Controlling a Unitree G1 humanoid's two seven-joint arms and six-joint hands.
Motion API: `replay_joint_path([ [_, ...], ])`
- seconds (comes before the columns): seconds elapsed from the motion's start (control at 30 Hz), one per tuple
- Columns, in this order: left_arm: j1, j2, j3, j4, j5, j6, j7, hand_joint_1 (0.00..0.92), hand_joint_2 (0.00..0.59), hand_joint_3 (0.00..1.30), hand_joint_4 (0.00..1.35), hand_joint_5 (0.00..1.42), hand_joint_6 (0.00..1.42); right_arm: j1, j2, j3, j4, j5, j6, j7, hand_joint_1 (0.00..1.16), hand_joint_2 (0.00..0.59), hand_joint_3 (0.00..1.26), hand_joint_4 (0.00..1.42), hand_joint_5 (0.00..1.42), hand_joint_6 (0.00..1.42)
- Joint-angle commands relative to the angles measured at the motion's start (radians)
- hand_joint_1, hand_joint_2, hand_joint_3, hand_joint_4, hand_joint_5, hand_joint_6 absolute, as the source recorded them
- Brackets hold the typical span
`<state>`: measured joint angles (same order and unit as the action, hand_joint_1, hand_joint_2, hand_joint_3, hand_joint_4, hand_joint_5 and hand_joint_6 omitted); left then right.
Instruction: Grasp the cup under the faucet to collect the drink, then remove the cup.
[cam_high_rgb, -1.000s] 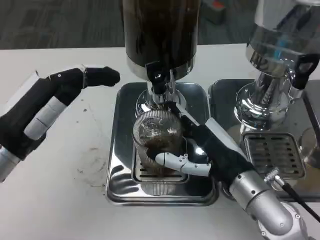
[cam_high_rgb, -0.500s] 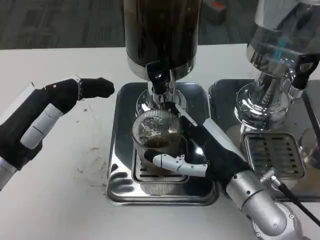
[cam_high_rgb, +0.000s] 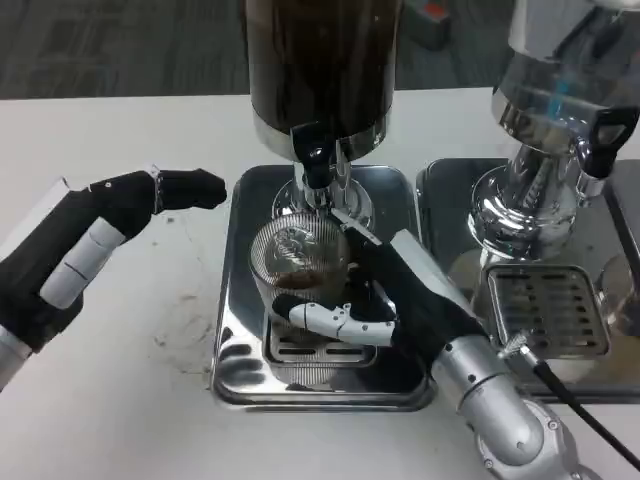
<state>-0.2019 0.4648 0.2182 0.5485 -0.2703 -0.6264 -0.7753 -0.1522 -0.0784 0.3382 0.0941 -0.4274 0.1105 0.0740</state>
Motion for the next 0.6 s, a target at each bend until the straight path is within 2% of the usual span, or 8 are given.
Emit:
replay_joint_path([
  [0.03,0.016,0.013,0.004,-0.012,0.001,0.009,0.011,0.000,0.115,0.45,0.36,0.30,0.19,0.004,0.015,0.008,0.018,-0.017,0.021,-0.035,0.62,0.199,0.20,0.23,0.29,0.30],
  [0.37,0.014,0.015,0.004,-0.007,0.004,0.009,0.010,0.000,0.116,0.45,0.37,0.31,0.20,0.018,0.029,0.023,0.018,-0.062,0.019,-0.111,0.64,0.204,0.35,0.38,0.43,0.43],
  [0.6,0.017,0.015,0.006,-0.004,0.005,0.006,0.013,0.000,0.114,0.45,0.38,0.31,0.21,0.041,0.042,0.049,0.022,-0.106,-0.009,-0.201,0.64,0.209,0.42,0.45,0.51,0.50],
])
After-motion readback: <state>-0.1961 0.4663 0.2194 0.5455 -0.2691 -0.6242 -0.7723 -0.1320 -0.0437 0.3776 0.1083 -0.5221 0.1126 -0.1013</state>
